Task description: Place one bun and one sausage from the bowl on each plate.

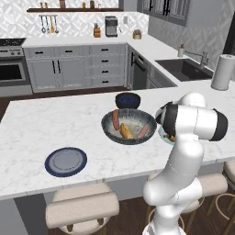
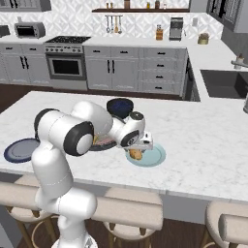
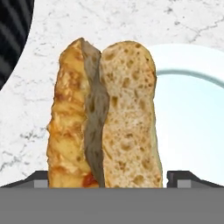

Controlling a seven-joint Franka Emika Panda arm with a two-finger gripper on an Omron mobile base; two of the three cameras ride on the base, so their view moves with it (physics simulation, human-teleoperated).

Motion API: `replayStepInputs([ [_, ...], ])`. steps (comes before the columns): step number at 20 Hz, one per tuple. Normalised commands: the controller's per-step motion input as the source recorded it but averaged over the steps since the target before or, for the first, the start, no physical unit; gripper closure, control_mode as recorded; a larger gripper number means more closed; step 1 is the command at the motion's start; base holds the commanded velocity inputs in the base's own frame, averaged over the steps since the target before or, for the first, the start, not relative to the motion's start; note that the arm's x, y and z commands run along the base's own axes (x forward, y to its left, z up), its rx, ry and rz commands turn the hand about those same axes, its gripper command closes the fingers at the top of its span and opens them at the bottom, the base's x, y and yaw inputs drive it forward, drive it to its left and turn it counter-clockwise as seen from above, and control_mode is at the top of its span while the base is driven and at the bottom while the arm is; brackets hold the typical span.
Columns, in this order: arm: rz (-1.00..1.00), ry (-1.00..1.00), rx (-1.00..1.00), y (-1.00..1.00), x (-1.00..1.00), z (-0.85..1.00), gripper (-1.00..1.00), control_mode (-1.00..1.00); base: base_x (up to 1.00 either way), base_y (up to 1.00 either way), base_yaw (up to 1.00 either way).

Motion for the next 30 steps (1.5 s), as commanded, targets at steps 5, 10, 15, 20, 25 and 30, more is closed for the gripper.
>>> replayStepInputs([
  [5,0.0,0.0,0.02,-0.07,0.24,0.32,-1.0,-1.0,0.0,0.0,0.0],
  [10,-0.02,0.02,0.0,-0.01,0.01,0.31,-1.0,-1.0,0.0,0.0,0.0],
  [15,-0.02,0.01,0.0,0.0,0.0,0.31,-1.0,-1.0,0.0,0.0,0.0],
  [20,-0.09,0.0,0.0,0.48,-0.08,0.75,-1.0,-1.0,0.0,0.0,0.0],
  [25,-0.17,0.0,-0.08,1.0,0.09,0.38,-1.0,-1.0,0.0,0.0,0.0],
  [30,-0.23,0.08,-0.14,0.9,0.28,0.02,-1.0,-1.0,0.0,0.0,0.0],
])
